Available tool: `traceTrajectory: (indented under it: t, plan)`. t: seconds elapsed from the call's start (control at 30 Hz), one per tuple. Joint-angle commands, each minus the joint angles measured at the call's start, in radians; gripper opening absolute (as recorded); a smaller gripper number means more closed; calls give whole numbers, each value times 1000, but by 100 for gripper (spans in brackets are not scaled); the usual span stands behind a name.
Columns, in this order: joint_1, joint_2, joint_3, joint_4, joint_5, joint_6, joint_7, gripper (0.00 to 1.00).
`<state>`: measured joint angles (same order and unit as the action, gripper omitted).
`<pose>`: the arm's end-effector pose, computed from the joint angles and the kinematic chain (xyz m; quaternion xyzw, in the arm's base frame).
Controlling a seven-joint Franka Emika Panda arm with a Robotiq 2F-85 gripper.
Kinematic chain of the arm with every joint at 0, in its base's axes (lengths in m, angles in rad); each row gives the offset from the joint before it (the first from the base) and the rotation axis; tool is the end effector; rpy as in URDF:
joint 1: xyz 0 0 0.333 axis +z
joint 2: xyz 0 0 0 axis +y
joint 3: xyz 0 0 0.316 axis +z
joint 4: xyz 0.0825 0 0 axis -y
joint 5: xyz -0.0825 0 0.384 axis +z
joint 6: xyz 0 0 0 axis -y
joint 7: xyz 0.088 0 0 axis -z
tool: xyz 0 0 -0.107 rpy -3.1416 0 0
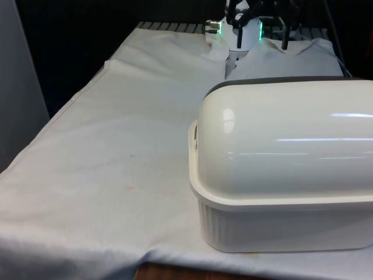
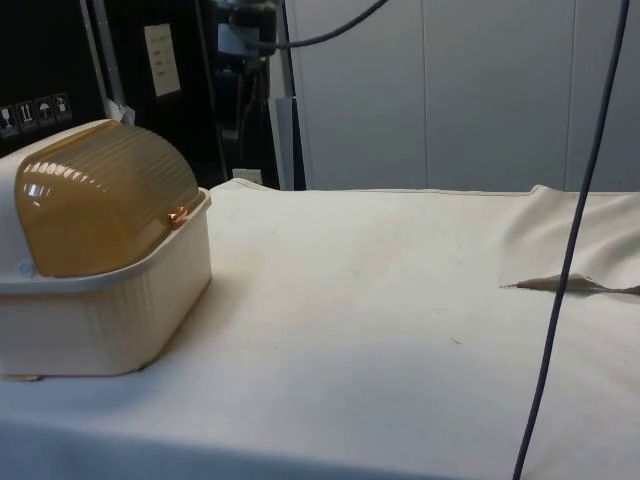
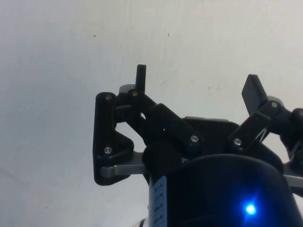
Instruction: Open the lid, then close it.
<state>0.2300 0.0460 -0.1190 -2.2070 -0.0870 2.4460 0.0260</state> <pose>0.5505 0.0616 0.3788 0.9921 0.0731 0.0984 0.0270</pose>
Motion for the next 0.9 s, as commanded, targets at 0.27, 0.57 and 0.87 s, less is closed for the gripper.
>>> traceTrajectory:
  t: [0.27, 0.57, 0.87]
  plan:
    - [-2, 55, -3, -21, -1, 107, -9, 100]
    - [-2, 108, -6, -13, 2, 186, -9, 100]
    - [1, 160, -3, 12, -1, 252, -1, 100]
